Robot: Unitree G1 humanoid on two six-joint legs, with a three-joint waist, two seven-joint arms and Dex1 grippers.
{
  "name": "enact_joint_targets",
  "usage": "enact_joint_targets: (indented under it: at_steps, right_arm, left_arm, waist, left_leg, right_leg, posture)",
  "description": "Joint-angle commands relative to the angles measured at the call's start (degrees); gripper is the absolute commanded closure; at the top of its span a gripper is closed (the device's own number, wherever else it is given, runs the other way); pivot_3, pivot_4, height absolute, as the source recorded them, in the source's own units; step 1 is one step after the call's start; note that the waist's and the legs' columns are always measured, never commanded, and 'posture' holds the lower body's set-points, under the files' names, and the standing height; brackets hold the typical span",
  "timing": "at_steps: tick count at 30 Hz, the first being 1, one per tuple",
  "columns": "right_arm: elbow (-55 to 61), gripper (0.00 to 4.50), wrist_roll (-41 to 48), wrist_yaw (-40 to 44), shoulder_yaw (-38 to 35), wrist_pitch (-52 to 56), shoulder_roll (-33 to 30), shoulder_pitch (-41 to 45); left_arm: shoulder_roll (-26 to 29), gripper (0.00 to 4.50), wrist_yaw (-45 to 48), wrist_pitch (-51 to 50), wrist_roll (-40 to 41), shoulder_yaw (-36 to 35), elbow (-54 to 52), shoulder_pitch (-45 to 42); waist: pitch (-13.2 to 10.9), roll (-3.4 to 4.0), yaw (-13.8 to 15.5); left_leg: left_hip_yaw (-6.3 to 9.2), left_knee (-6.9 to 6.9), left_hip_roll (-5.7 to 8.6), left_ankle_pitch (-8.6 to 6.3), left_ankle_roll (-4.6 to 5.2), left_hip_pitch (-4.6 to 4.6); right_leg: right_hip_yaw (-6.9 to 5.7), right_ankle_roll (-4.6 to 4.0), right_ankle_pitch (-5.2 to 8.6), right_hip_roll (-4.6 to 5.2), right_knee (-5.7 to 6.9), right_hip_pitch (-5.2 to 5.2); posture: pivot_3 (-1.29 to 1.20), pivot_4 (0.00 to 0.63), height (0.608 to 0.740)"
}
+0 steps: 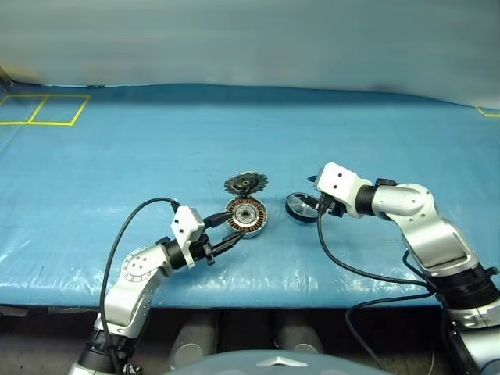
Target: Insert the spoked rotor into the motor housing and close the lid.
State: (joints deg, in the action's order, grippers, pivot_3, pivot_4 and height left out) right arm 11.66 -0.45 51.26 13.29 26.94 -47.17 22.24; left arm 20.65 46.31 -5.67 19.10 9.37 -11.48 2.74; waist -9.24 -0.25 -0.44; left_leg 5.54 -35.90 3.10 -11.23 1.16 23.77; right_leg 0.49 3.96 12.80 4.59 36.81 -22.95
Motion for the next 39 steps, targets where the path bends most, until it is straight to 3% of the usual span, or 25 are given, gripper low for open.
enact_joint_targets:
  at_steps: [1, 3, 15, 23, 39]
  right_arm:
    - [-1.2, 2.0, -6.8, 5.4, 4.8, -8.1, -5.8, 2.1]
    - [-0.1, 2.0, -8.6, 8.0, 6.7, -11.5, -8.0, 2.4]
    - [4.7, 2.0, -11.1, 11.9, 6.8, -7.7, -5.9, 6.9]
    - [2.9, 2.0, -16.2, 17.3, 11.5, -11.3, -6.5, 10.1]
    - [-5.3, 2.0, -19.7, 16.6, 11.4, -10.3, -2.0, 11.9]
  left_arm:
    - [0.1, 1.91, 0.1, 1.2, -0.1, -0.1, -1.0, 0.3]
    - [0.0, 1.91, 0.0, 1.3, -0.2, 0.0, -1.1, 0.6]
    - [-0.7, 1.91, -0.1, 1.9, -0.5, 0.4, -0.3, 1.4]
    - [-1.7, 1.91, 0.1, 2.9, -1.0, 1.1, 1.2, 0.5]
    - [-2.1, 1.91, -0.8, 1.6, -1.3, 1.7, 0.9, 0.7]
  waist:
    - [0.0, 0.04, 0.0]
    - [0.0, 0.04, 0.0]
    - [0.0, 0.05, -0.1]
    - [0.0, 0.05, 0.0]
    - [0.0, 0.05, -0.1]
  left_leg:
    - [0.0, 0.0, 0.02, -0.02, 0.03, 0.01]
    - [-0.07, 0.01, 0.07, -0.07, 0.11, 0.02]
    - [-0.18, -0.07, 0.03, -0.12, 0.12, 0.0]
    - [-0.18, -0.05, 0.04, -0.13, 0.12, 0.01]
    - [-0.2, -0.05, 0.04, -0.13, 0.12, -0.02]
  right_leg:
    - [0.0, 0.0, 0.0, 0.02, -0.01, 0.0]
    - [0.02, 0.04, 0.03, 0.1, -0.03, -0.04]
    - [0.1, 0.13, 0.05, 0.11, -0.01, -0.03]
    - [0.09, 0.09, 0.02, 0.12, -0.02, -0.05]
    - [0.11, -0.11, -0.11, 0.1, 0.0, -0.04]
  posture:
    - [0.0, 0.15, 0.74]
    - [0.0, 0.15, 0.74]
    - [0.0, 0.15, 0.74]
    - [0.0, 0.15, 0.74]
    - [0.0, 0.15, 0.74]
